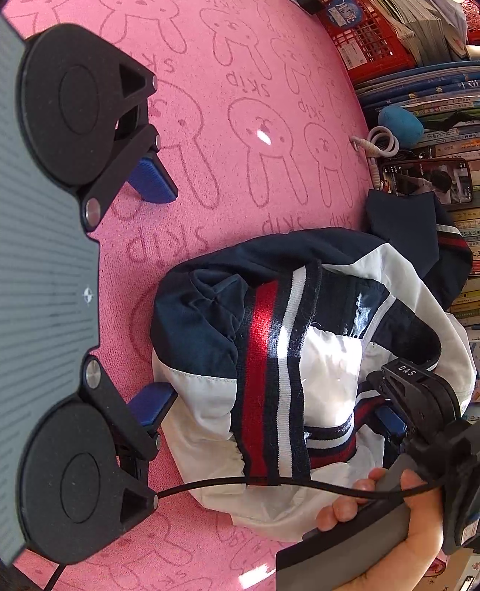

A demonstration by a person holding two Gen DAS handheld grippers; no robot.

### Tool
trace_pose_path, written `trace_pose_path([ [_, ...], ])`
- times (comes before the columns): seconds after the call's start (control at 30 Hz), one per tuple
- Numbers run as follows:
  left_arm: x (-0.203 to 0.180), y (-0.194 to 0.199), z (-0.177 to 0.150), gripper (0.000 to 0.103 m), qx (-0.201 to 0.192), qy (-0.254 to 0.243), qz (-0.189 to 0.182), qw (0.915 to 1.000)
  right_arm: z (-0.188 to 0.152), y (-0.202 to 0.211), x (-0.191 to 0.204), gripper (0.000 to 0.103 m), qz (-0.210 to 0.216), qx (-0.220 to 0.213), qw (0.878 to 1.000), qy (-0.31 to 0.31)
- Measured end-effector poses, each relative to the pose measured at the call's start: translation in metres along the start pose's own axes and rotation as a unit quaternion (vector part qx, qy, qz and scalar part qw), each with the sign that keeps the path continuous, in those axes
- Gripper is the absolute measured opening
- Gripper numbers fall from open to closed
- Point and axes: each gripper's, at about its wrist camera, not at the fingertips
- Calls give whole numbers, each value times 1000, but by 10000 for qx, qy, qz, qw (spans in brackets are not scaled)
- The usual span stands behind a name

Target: Fold clothes

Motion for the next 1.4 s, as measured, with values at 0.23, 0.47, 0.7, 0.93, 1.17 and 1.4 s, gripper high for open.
trace_pose_path([
  [0.23, 0, -1, -2, 103, -58, -75, -16, 10000, -5, 0, -26, 14, -1, 61, 9988, -490],
  [0.47, 0, 0, -2, 103, 12, -109, -5, 9999, -28, 47, -76, 12, -80, -181, 9963, -842],
  [0.7, 2, 2, -3, 103, 88, -148, -67, 9998, -88, 124, -131, 11, -122, -527, 9914, -1190],
  [0.93, -2, 22, -15, 103, 152, -280, -502, 9982, -177, 175, -193, 11, -374, -241, 9836, -1751],
  [1.17, -22, 67, -32, 103, -243, -748, -885, 9930, -240, 176, -194, 14, -715, -112, 9806, -1820],
  [1.4, -36, 47, -20, 103, -354, -913, -141, 9951, -248, 172, -143, 70, -1004, -938, 9889, -570],
])
Point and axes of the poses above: each gripper's, at about its wrist camera, not at the fingertips, and y roughly against the way its jaws point, x to its left, z to its top
